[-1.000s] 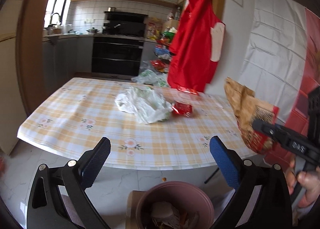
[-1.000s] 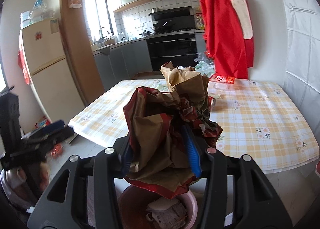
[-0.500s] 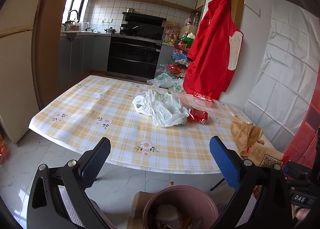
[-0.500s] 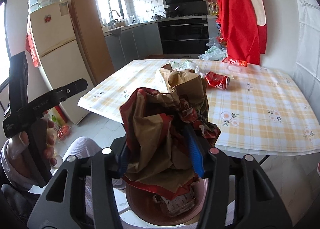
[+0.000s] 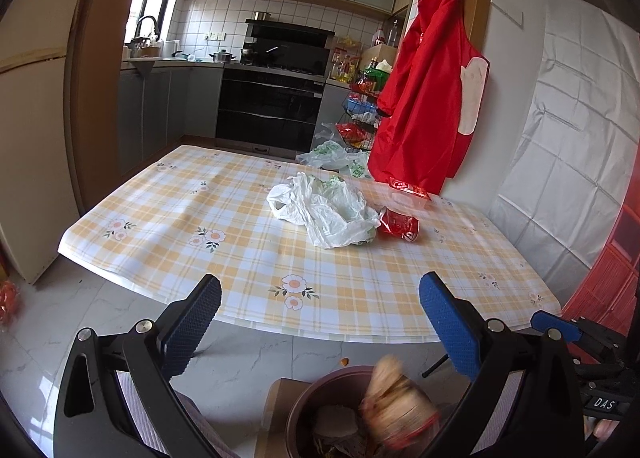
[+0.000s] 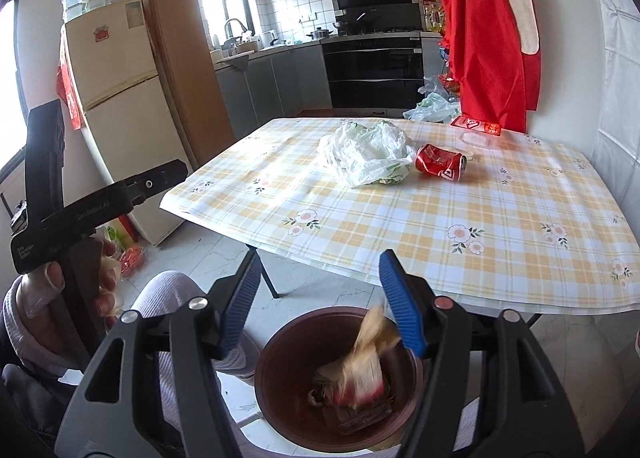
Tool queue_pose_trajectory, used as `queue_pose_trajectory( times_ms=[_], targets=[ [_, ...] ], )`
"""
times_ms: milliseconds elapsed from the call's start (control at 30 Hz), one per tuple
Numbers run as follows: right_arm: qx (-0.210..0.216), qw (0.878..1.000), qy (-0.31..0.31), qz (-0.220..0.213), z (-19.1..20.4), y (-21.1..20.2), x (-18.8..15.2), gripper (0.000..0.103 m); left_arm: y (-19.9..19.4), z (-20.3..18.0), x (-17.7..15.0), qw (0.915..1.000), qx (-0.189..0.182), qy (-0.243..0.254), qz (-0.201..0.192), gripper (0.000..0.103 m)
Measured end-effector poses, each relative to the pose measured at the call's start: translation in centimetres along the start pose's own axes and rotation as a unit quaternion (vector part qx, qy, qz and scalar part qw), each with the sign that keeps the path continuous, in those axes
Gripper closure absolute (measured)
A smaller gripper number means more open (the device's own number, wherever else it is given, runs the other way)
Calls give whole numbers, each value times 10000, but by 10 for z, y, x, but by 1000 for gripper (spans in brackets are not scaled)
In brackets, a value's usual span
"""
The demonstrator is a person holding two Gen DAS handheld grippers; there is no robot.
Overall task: Collect trash
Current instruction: 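Open the right gripper to drop the brown-red paper bag into the bin, then move both grippers back over the table toward the white plastic bag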
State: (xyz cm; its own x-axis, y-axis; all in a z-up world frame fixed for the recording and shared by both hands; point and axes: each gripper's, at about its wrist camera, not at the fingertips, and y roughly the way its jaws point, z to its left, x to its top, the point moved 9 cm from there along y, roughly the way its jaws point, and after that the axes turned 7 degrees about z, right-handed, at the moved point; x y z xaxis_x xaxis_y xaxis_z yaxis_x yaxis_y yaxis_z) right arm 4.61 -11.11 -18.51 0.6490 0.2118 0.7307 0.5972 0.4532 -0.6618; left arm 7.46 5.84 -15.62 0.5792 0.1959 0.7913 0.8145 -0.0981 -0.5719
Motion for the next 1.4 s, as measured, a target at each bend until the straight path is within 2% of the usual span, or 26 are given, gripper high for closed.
queue_pose_trajectory(
  times_ms=[100,233,367,800,1400],
  targets=[
    [-56,10000,22,-20,-3,0,1,30,0,1,0,10000,-1,-9,1,6],
    [-192,9998,73,-74,-9,-1,2,12,0,1,-1,10000,13,-11,8,6],
    [-347,9992,172,-59,-17,0,2,8,2,4,-4,10000,24,-13,27,6],
    [-559,9973,480,7,-35,7,-2,6,6,7,-7,9999,40,-29,108,6],
    [-745,9909,1085,266,-105,48,-3,6,74,12,-22,9964,265,-8,804,6]
  ],
)
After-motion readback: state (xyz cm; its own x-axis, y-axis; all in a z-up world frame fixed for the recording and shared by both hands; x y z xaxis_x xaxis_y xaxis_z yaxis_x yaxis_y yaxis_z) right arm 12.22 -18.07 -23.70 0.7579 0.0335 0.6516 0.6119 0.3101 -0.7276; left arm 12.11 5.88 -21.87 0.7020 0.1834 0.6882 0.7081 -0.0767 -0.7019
